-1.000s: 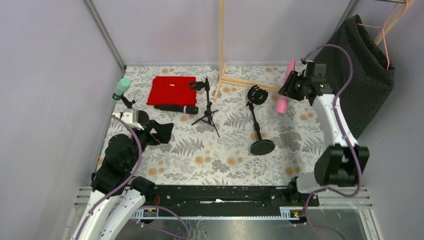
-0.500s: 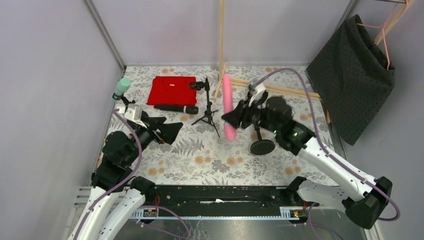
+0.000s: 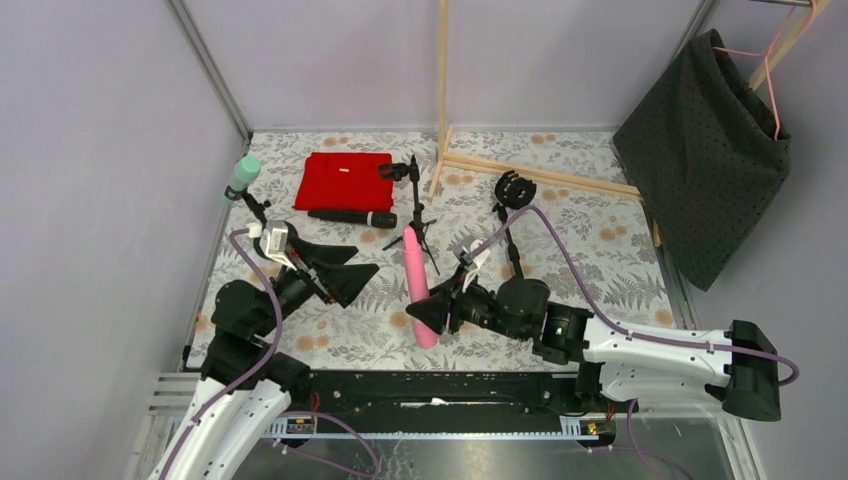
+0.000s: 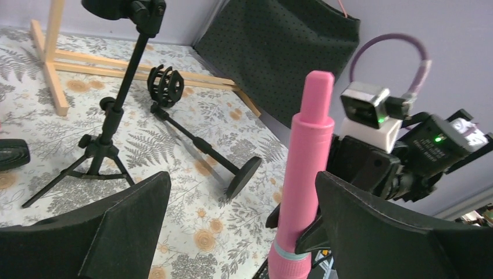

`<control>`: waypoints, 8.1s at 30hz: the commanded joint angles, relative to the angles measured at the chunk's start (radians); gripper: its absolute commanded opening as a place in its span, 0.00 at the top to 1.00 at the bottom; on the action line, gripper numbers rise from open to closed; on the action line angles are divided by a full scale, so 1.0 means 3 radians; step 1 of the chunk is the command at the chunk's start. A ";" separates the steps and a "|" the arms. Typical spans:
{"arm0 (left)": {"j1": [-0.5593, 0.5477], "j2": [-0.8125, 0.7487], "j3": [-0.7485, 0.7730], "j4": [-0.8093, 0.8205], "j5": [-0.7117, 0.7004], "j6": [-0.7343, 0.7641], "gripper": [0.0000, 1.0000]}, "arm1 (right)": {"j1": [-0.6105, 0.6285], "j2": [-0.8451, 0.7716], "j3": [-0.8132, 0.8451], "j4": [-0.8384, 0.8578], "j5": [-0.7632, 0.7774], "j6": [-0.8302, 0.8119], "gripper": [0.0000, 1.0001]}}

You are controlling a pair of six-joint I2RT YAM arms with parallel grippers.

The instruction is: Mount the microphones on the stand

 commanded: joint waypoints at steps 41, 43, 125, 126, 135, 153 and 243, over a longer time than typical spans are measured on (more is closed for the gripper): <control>-0.2747 0.0815 0.0049 0.1137 -0.2738 0.0474 0.01 | 0.0107 -0.0423 0.0024 -0.0617 0.0005 -0.0078 1.00; -0.2747 0.0782 0.0044 0.1054 -0.2691 0.0437 0.01 | 0.0107 -0.0353 0.0059 -0.0494 0.0112 -0.0090 1.00; -0.2747 0.1285 0.0148 0.1475 -0.1816 0.0290 0.13 | 0.0107 -0.0572 0.0834 -0.2229 0.0048 -0.1372 0.93; -0.2747 0.1289 0.0147 0.1474 -0.1804 0.0288 0.13 | 0.0107 -0.0578 0.0825 -0.2209 0.0033 -0.1377 0.93; -0.2747 0.1393 0.0153 0.1558 -0.1653 0.0258 0.26 | 0.0107 -0.0584 0.0825 -0.2052 -0.0084 -0.1556 0.92; -0.2747 0.1486 0.0169 0.1649 -0.1511 0.0264 0.98 | 0.0107 -0.0538 0.0911 -0.2268 -0.0105 -0.1743 0.83; -0.2747 0.1363 -0.0326 0.2846 -0.0901 0.2873 0.01 | 0.0107 -0.1576 -0.0750 0.1111 0.2479 0.2911 1.00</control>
